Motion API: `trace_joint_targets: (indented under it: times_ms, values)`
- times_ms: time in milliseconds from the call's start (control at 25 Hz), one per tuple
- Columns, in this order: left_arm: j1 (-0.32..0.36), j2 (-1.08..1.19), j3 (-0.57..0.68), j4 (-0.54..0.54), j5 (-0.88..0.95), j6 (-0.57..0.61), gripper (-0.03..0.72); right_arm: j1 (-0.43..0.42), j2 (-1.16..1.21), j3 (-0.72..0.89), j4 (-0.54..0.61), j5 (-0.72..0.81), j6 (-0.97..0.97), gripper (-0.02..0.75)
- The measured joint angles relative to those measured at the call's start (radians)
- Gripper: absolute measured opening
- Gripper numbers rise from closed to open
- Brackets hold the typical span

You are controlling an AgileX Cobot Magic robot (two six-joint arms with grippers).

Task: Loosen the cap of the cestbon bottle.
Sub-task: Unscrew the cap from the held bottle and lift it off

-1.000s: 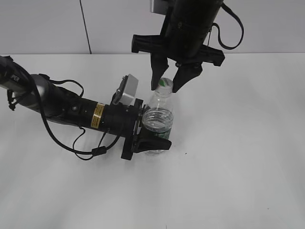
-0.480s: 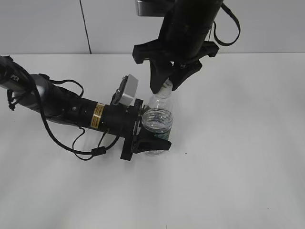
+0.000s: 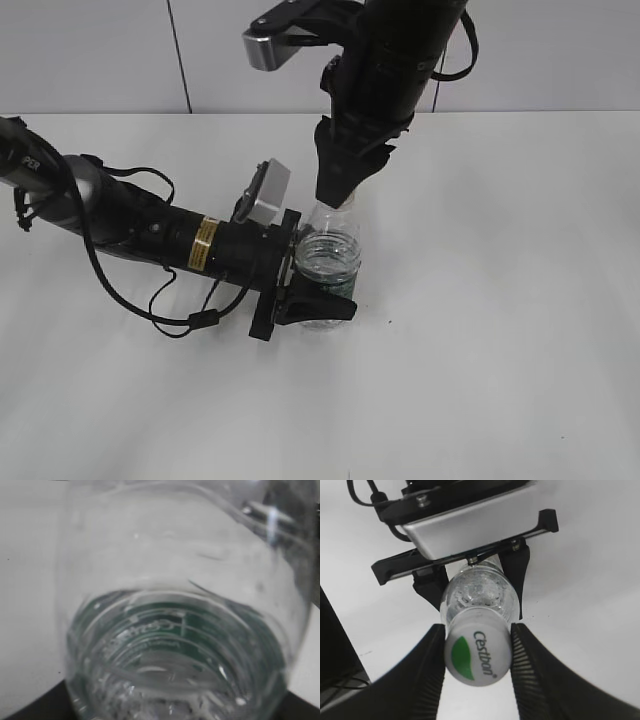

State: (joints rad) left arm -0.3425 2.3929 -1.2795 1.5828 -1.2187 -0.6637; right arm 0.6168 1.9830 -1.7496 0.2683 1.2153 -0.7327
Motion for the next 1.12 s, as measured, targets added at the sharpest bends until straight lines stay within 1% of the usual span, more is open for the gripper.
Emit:
trace_joint_targets:
  times_ms: [480,640,760,1120]
  values:
    - [0.000,0.000,0.000,0.002,0.000,0.001,0.405,0.000,0.000,-0.003,-0.003,0.001,-0.499,0.303]
    - [0.000,0.000,0.000,0.002,0.000,0.000,0.405,0.000,0.000,-0.004,-0.003,0.001,-0.640,0.301]
    - [0.000,0.000,0.000,0.002,0.000,0.000,0.405,0.000,0.000,-0.004,-0.003,0.001,-0.670,0.301]
    - [0.000,0.000,0.000,0.002,0.000,0.000,0.405,0.000,0.000,-0.004,-0.003,0.001,-0.681,0.301]
